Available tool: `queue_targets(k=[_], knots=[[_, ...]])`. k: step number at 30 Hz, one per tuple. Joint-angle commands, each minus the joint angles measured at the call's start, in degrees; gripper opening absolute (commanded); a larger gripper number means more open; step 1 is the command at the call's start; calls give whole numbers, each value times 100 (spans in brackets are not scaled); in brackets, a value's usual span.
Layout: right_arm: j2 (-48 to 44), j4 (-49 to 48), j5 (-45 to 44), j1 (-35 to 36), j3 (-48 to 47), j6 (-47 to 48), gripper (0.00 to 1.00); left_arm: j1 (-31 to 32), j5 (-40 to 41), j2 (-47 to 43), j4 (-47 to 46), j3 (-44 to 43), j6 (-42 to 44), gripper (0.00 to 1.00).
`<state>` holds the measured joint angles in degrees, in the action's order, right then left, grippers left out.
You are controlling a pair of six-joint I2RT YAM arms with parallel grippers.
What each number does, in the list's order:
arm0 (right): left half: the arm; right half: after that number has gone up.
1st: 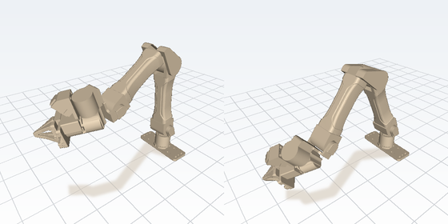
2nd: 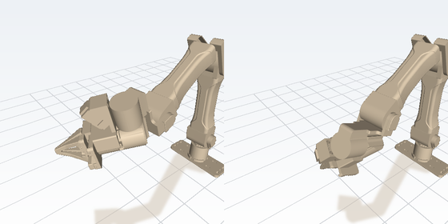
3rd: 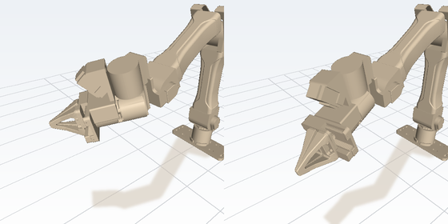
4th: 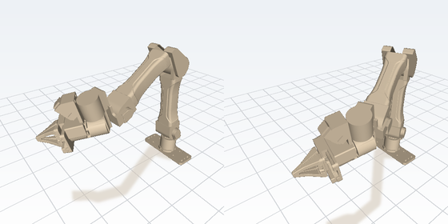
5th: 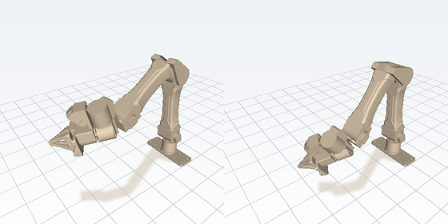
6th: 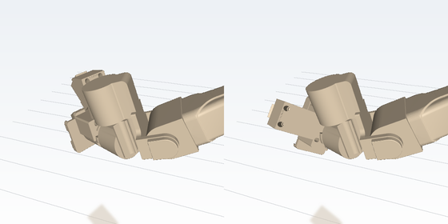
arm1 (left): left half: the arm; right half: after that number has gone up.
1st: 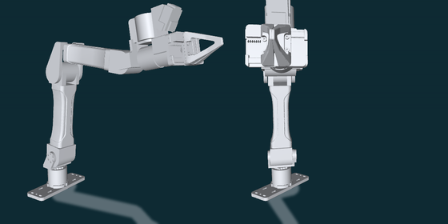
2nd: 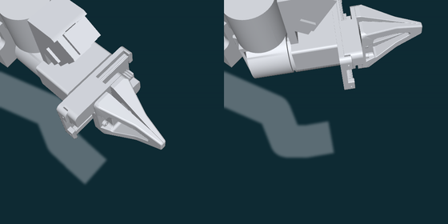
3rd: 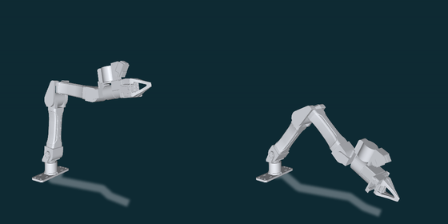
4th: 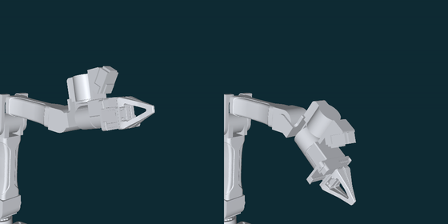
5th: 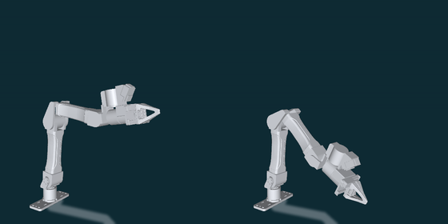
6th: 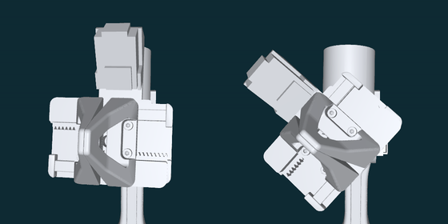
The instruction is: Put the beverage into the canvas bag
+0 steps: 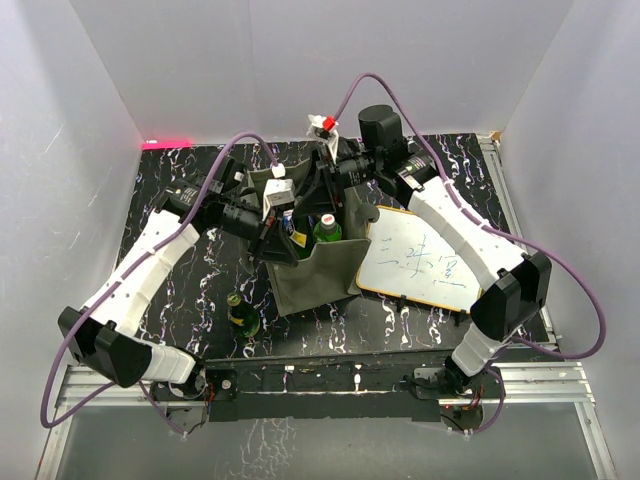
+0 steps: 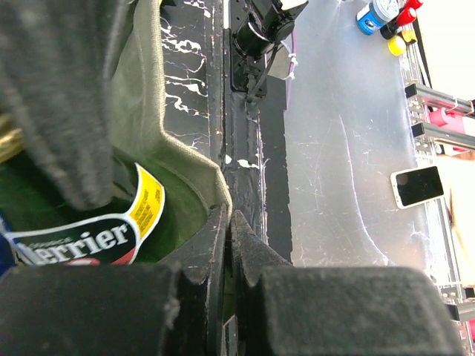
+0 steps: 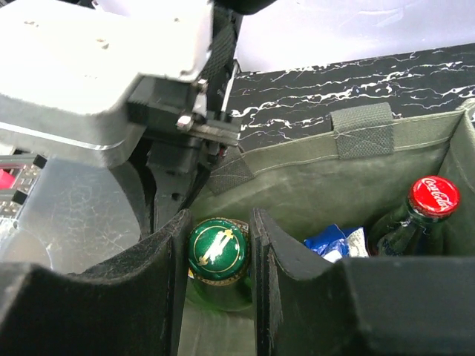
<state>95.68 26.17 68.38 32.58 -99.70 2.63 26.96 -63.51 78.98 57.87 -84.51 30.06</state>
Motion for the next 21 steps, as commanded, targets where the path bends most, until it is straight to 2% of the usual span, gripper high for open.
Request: queue_targets(k=[1,8,15,21], knots=[[-544,-422,477,61,167,13,8,-109,-564,-284,-72,17,89,0],[-581,-40,-51,220,481,613,8,-189,-567,-328,-146,100,79,0],[-612,56,-109,356,793,817,8,-250,-596,-334,-165,121,109,0],[-648,493,-345,558,941,1419,8,-287,-675,-307,-164,84,106,0]])
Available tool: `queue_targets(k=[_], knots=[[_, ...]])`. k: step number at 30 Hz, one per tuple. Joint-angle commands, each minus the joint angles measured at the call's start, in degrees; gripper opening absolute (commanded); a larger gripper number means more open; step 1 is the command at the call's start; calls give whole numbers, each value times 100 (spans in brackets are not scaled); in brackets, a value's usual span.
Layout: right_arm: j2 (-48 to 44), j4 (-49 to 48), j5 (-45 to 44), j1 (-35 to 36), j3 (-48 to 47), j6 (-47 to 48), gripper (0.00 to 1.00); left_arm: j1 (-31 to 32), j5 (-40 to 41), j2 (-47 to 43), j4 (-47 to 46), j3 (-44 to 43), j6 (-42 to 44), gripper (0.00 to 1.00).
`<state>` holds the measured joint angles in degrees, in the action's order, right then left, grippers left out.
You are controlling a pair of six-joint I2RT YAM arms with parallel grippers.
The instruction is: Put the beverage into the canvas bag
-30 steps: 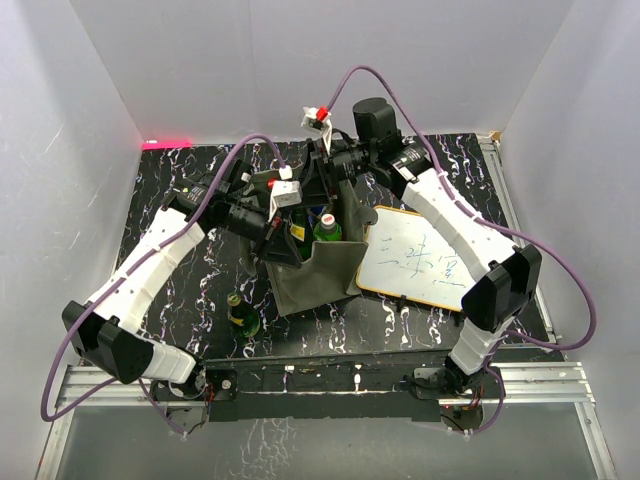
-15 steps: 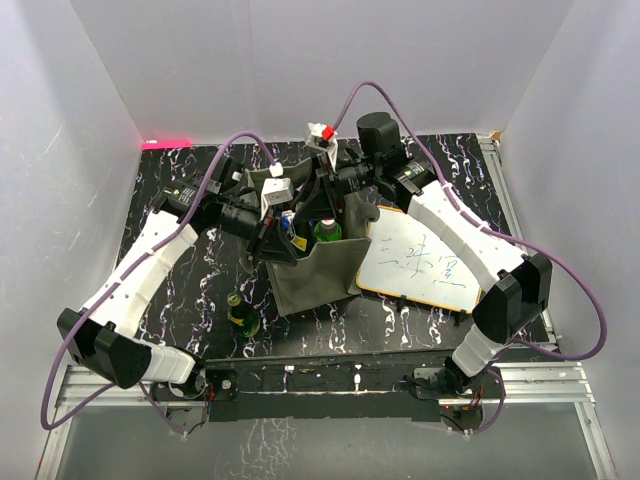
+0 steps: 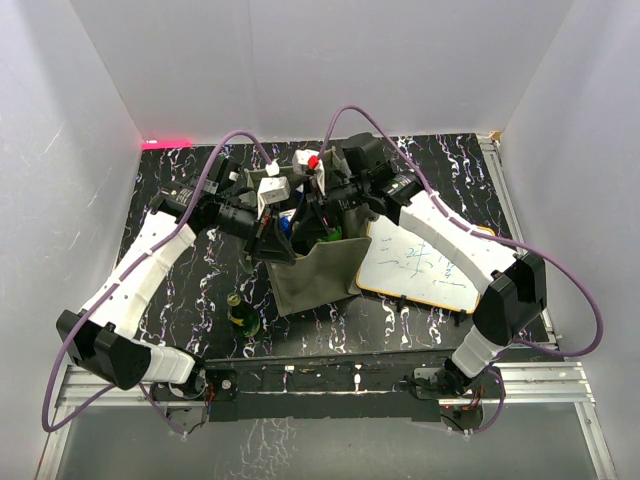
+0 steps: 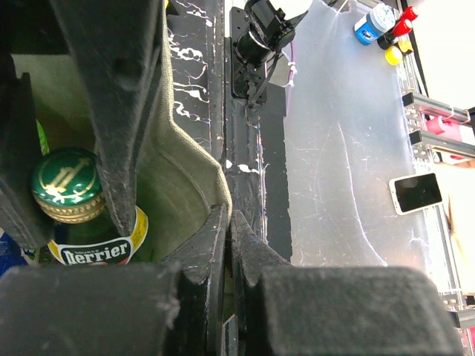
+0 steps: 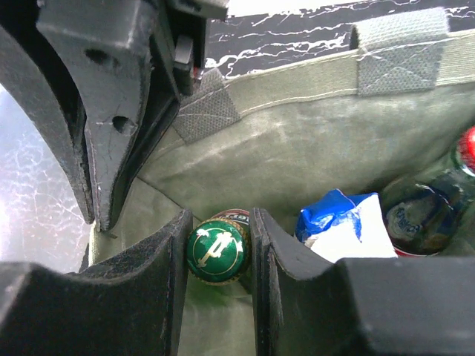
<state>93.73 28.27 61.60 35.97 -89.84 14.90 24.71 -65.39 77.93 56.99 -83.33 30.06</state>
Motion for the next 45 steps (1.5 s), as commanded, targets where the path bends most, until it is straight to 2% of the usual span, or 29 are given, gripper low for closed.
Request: queue_targets(k=[1,19,28,37,45], knots=[[-455,372,241,252,-42,313,8,-58,-511,-195,-70,-39,111,0],[-126,1173,-405,649,149,1270,8,-102,-910,-160,98,-63,404,0],[103,1300,-684,800,224,1433,8,-109,-994,-194,278,-26,667,0],[157,919,-752,872,673,1442,8,-133,-994,-276,317,92,794,0],[105,520,-1160,925,1010,1318,8,-198,-1299,-247,338,-26,808,0]])
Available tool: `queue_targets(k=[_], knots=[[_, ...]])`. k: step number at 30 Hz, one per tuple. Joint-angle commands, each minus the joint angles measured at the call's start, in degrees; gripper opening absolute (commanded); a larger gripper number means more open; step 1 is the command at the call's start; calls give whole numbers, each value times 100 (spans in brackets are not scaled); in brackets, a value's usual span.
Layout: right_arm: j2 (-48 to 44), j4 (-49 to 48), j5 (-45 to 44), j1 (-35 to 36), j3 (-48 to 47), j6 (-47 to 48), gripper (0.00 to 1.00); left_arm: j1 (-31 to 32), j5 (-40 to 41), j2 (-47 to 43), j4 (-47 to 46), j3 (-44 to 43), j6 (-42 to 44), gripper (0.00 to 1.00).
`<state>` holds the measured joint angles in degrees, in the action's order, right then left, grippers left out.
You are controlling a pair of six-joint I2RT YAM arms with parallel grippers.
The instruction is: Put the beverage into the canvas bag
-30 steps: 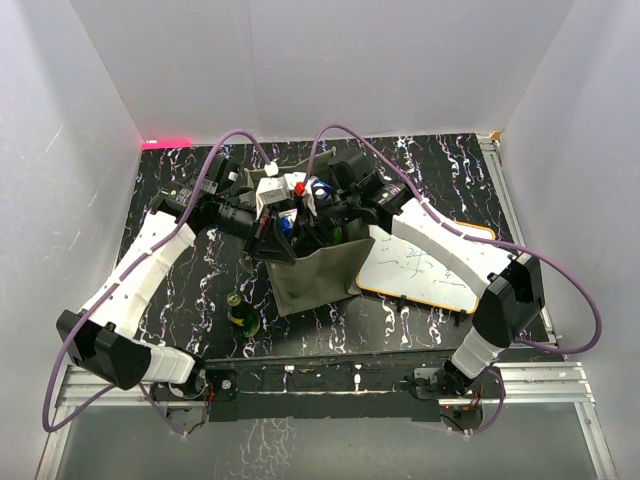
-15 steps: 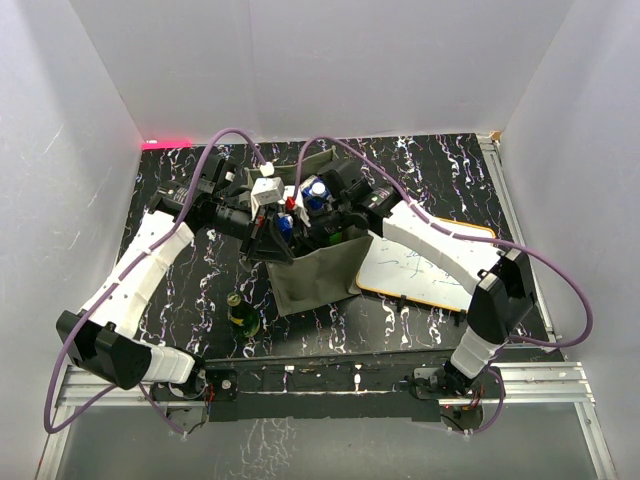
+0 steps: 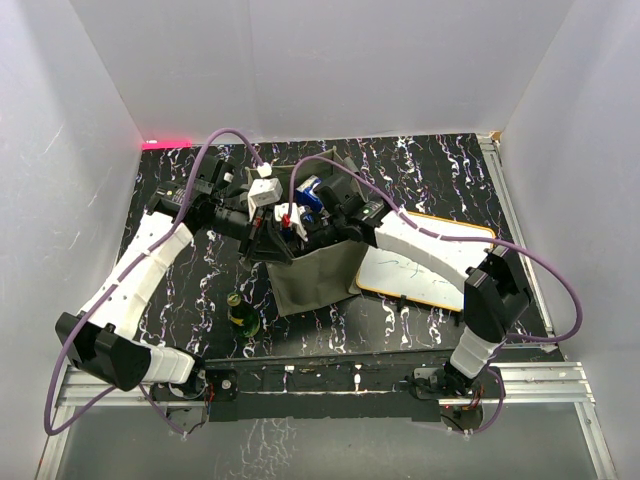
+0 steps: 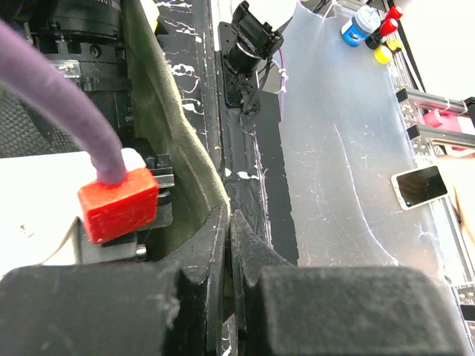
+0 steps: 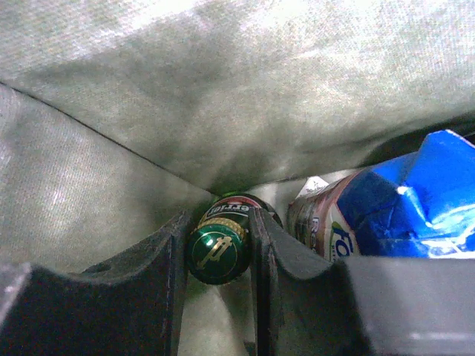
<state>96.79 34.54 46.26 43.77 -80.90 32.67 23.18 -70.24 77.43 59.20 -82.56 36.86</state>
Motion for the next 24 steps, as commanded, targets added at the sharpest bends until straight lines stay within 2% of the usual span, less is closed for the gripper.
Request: queue_targets(k=[1,7,14,19,24], knots=[[-209,-179,339,148,160,-505,8,-47,-862,-191,118,-121,128,0],[-318,-628,357,154,304,-952,8,-90,-1012,-178,119,-229,110,0],[-511,-1107,743,158,481,-1467,8,-88,-757,-243,134,-22,250,0],[-542,-1079,1054,158,401,-1390,8,-94,-677,-222,153,38,302,0],[-541,-998,975,166,561,-1074,8,-89,-667,-178,162,4,304,0]])
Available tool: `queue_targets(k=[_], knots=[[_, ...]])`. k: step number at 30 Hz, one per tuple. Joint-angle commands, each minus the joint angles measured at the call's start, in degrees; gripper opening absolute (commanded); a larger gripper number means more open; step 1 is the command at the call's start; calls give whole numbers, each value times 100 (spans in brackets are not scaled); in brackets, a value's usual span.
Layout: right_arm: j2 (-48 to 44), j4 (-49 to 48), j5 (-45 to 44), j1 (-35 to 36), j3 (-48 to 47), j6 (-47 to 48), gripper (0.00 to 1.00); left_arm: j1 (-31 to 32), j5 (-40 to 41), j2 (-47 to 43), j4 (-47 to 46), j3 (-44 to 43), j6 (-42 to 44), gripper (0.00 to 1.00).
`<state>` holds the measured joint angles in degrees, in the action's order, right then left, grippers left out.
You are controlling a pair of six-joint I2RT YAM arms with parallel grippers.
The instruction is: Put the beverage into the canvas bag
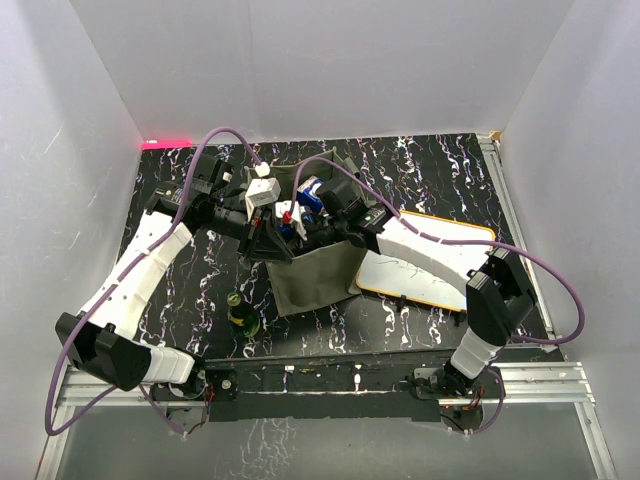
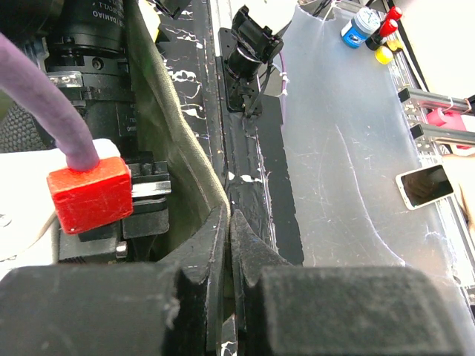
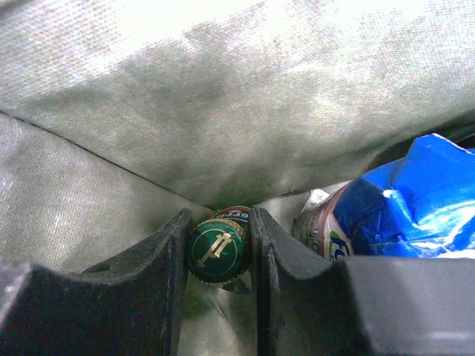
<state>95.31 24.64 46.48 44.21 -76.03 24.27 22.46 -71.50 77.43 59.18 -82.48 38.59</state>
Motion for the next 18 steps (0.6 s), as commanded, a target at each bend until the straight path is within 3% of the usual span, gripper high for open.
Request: queue_targets(k=[1,6,18], knots=[[-395,-17,906,121,136,-179,8,-21,-541,-176,164,-13,131,0],[-442,-66,729,225,535,65,10,-21,-565,-147,164,-41,131,0],[-255,378,283,347,128,377,52,-15,-517,-238,345,43,402,0]])
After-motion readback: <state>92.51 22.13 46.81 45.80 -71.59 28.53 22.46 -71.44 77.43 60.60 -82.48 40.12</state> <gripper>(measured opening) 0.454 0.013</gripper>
